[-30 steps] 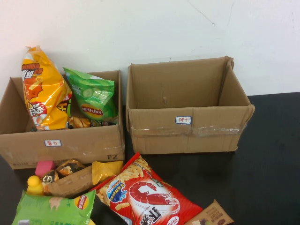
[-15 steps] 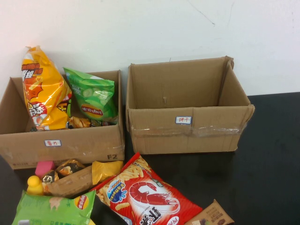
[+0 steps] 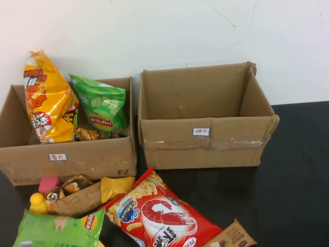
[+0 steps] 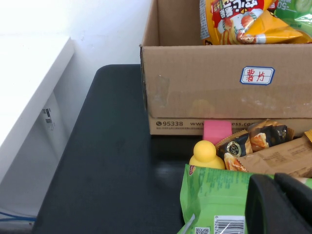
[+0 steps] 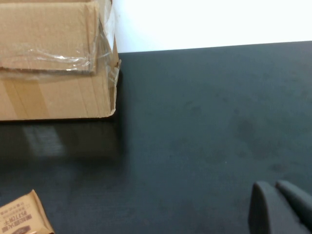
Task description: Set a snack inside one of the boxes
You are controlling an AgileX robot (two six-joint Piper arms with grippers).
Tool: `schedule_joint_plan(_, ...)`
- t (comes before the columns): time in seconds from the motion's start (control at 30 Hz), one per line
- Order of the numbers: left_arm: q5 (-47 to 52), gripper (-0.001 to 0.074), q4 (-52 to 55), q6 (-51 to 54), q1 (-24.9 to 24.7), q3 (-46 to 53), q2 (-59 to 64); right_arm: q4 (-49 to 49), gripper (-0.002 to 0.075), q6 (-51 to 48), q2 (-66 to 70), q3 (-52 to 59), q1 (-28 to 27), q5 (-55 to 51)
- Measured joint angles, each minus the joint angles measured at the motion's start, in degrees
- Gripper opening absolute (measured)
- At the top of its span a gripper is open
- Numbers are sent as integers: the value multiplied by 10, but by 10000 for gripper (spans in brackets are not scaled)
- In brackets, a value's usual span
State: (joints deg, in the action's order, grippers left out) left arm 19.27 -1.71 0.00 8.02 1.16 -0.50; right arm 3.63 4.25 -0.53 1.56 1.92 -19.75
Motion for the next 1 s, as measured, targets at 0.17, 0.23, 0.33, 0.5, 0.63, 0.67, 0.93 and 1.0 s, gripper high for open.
schedule_joint_plan(0.17,0,-2,0,0,0,0,0,0,-1,0,0,0,0,0)
schedule_joint_plan(0.23,0,-2,0,0,0,0,0,0,-1,0,0,0,0,0)
schedule_joint_plan(0.33,0,-2,0,0,0,0,0,0,-1,0,0,0,0,0)
schedule_joint_plan(0.5,0,-2,0,0,0,0,0,0,-1,0,0,0,0,0)
schedule_joint_plan(0.63,-3,-2,-36,-20,0,0,0,0,-1,0,0,0,0,0)
schedule_joint_plan(0.67,-5,-2,-79,-48,0,0,0,0,-1,0,0,0,0,0)
schedule_joint_plan(0.93,-62,-2,-433,-197,0,4,0,0,-1,0,0,0,0,0)
schedule_joint_plan(1.0,-68,-2,-463,-197,0,4,0,0,-1,0,0,0,0,0)
